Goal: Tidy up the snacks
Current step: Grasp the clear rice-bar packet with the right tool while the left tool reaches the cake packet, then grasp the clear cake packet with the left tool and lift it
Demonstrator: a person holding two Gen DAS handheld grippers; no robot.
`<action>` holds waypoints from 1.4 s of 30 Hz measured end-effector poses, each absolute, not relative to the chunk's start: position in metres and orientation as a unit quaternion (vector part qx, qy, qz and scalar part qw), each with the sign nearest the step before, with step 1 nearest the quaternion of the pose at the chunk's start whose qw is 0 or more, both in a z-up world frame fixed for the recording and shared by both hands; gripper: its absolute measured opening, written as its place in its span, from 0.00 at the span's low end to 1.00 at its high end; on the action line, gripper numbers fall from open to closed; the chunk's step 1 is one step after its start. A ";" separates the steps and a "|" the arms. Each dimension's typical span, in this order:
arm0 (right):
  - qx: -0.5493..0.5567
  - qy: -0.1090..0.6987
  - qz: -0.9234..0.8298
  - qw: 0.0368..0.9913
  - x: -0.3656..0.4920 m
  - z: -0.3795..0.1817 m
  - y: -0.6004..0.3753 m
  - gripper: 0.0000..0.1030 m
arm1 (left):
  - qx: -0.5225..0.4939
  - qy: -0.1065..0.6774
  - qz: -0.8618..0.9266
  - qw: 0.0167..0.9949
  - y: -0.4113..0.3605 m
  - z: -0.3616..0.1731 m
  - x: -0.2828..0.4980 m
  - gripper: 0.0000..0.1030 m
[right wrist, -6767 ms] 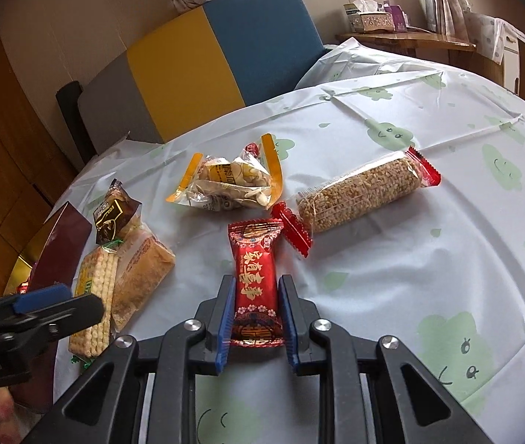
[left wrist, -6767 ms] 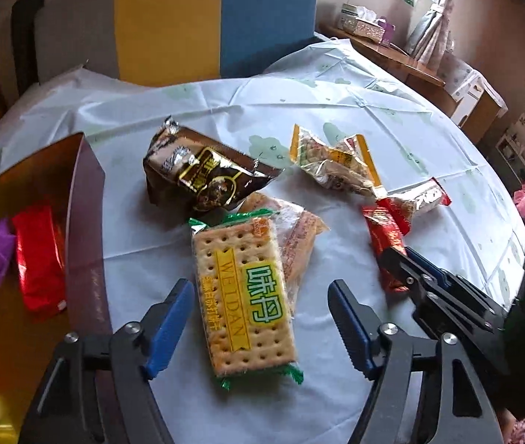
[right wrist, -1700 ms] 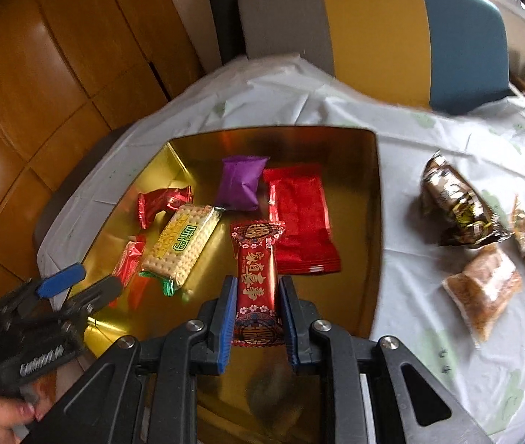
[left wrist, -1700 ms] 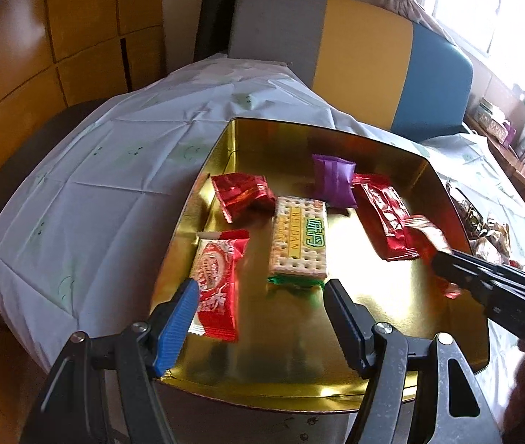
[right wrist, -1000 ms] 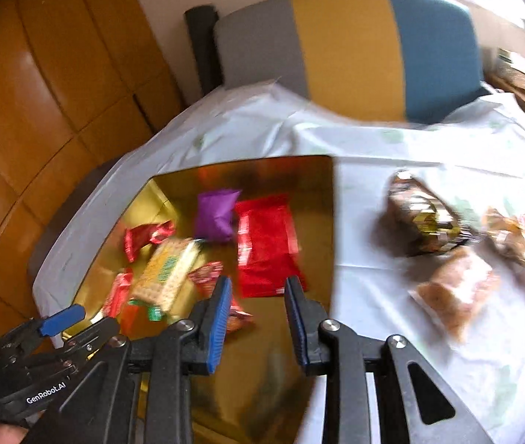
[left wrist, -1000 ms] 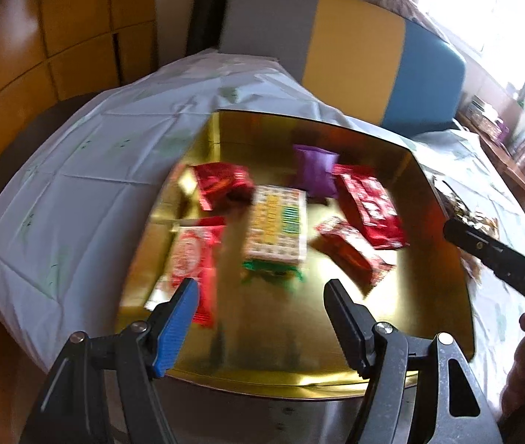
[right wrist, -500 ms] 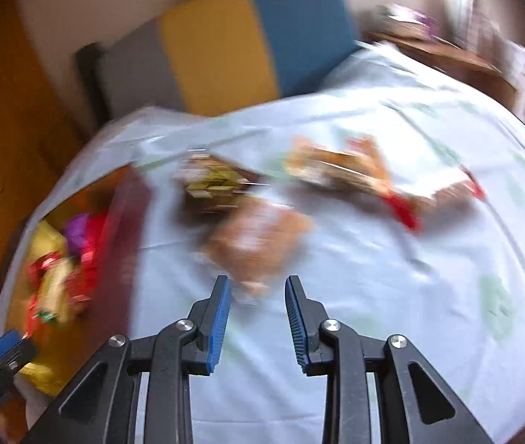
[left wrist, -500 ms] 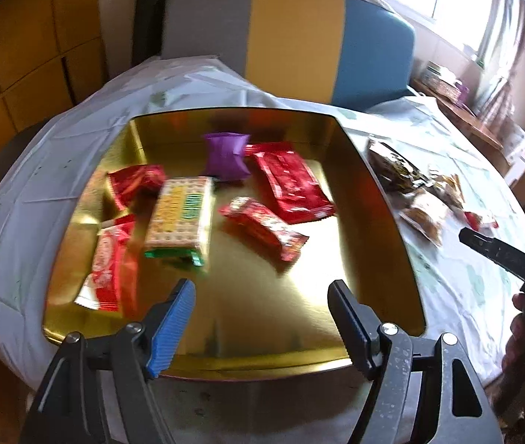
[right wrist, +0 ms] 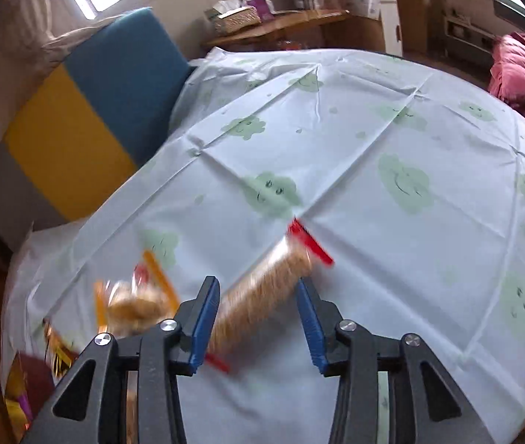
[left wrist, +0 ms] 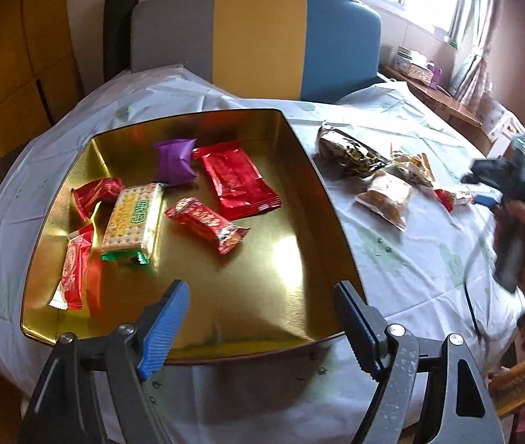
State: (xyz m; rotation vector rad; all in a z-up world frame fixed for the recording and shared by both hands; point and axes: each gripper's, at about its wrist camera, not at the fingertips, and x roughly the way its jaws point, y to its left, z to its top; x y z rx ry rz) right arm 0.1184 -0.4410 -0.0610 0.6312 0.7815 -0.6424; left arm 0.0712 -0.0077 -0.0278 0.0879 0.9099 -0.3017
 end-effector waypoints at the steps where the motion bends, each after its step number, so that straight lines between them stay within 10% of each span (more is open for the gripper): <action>1: 0.295 0.377 -0.308 0.822 0.127 -0.063 -0.444 0.44 | 0.045 0.437 -0.147 0.886 -0.010 -0.027 0.070 0.78; 42: 0.153 0.375 -0.215 0.889 0.087 -0.095 -0.409 0.34 | 0.171 0.455 -0.212 0.848 -0.212 -0.062 0.169 0.91</action>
